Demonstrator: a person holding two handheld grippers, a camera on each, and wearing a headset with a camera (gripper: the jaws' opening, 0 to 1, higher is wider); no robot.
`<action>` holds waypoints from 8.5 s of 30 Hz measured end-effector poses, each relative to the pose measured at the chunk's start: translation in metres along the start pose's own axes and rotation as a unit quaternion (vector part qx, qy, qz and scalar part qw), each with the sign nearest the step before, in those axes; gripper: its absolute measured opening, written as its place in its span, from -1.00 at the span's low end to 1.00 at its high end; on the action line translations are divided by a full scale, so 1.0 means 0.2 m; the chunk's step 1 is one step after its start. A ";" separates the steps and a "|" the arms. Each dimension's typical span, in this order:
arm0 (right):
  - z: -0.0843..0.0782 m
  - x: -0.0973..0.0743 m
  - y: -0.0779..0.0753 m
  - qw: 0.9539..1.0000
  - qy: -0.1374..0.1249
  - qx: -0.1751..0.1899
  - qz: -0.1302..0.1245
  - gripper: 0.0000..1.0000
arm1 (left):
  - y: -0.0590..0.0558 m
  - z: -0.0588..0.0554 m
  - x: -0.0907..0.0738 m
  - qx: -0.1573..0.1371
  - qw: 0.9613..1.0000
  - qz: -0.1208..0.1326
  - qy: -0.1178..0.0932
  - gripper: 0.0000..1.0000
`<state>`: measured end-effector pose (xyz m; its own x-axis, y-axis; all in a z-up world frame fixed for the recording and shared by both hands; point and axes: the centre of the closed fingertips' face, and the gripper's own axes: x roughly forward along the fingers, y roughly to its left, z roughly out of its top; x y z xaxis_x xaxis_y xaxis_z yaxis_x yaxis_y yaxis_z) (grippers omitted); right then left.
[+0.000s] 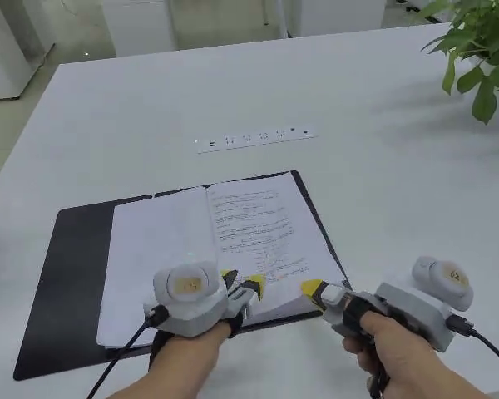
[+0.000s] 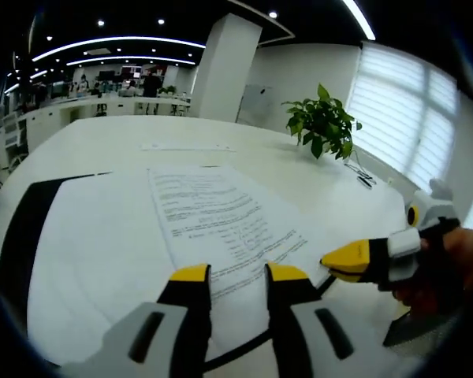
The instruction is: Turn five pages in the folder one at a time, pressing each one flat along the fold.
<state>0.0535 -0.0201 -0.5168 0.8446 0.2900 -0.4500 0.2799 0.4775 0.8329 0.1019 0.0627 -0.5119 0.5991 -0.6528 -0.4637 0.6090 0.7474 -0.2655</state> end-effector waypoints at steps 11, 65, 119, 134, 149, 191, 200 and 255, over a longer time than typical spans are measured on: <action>-0.01 -0.05 0.18 0.996 -0.033 -0.078 0.012 -1.00 | 0.18 0.12 -0.34 0.050 0.998 0.010 -0.034 -0.40; -0.58 0.23 0.71 0.916 0.062 -0.391 0.065 -1.00 | 0.71 0.09 -0.96 -0.049 0.989 0.108 -0.088 -0.49; -1.01 0.60 0.45 0.770 0.191 -0.607 0.049 -0.91 | 0.71 -0.04 -0.97 -0.033 0.991 0.125 -0.030 -0.54; -0.98 0.51 0.51 0.795 0.173 -0.574 0.095 -0.81 | 0.66 -0.11 -0.83 0.025 0.995 0.098 0.025 -0.54; -0.75 0.47 0.50 0.851 0.121 -0.505 0.085 -0.86 | 0.65 -0.18 -0.56 0.068 0.993 0.070 0.071 -0.50; -0.13 0.77 0.39 0.898 0.013 -0.436 0.055 -1.00 | 0.71 -0.30 -0.48 0.053 0.990 0.131 0.025 -0.48; -0.13 0.84 0.37 0.898 0.027 -0.436 0.056 -1.00 | 0.72 -0.29 -0.48 0.053 0.990 0.133 0.021 -0.48; 0.18 1.44 0.51 0.892 0.020 -0.450 0.038 -1.00 | 0.73 -0.31 -0.48 0.048 0.990 0.132 0.013 -0.48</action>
<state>0.3418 0.0816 -0.5501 0.8238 0.3710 -0.4287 -0.2727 0.9222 0.2742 0.1018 0.2417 -0.5582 0.7316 -0.4319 -0.5275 0.4805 0.8756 -0.0504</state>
